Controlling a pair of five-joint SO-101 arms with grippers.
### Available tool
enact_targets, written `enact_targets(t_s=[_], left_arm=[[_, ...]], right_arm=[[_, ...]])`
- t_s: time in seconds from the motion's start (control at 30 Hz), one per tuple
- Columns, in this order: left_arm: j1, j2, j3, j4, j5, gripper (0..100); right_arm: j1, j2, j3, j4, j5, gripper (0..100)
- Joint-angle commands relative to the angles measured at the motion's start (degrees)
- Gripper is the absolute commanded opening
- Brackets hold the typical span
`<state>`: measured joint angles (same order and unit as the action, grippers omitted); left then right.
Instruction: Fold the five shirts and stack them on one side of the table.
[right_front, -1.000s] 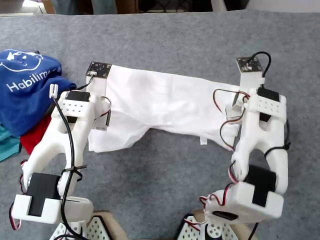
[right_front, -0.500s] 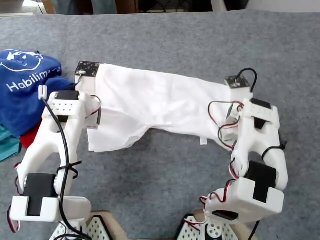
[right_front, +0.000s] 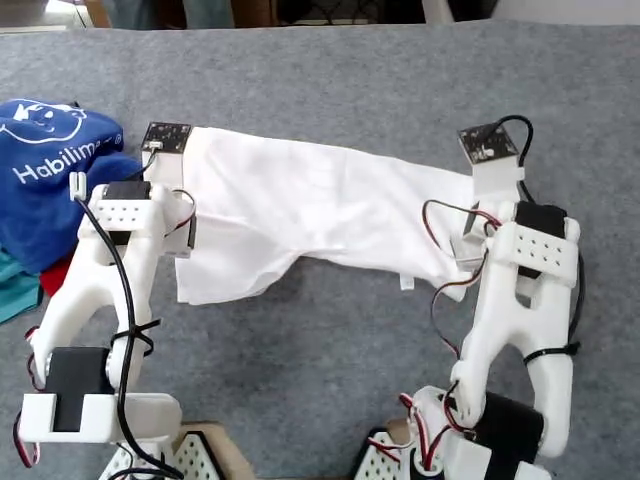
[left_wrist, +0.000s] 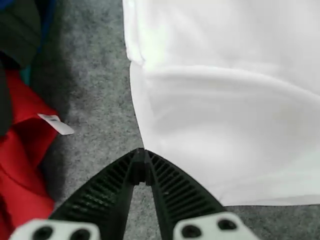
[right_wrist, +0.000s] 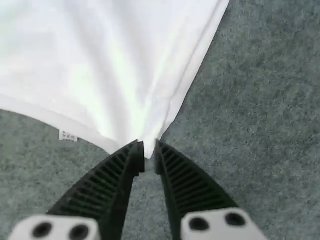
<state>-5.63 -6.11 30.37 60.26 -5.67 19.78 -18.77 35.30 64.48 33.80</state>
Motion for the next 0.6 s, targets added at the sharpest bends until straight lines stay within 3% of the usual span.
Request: enact_targets(t_s=[0.0, 0.37, 0.57], left_arm=[[0.0, -2.5, -1.5, 0.6, -0.4, 3], [0.0, -2.5, -1.4, 0.7, -0.4, 3], [0.0, -2.0, -1.4, 0.7, -0.4, 3]], right_arm=[[1.0, 0.7, -1.0, 1.0, 1.9, 21.3], [1.2, 5.9, 1.6, -3.4, 3.8, 15.6], [1.9, 8.9, 1.7, -5.5, 1.2, 3.7]])
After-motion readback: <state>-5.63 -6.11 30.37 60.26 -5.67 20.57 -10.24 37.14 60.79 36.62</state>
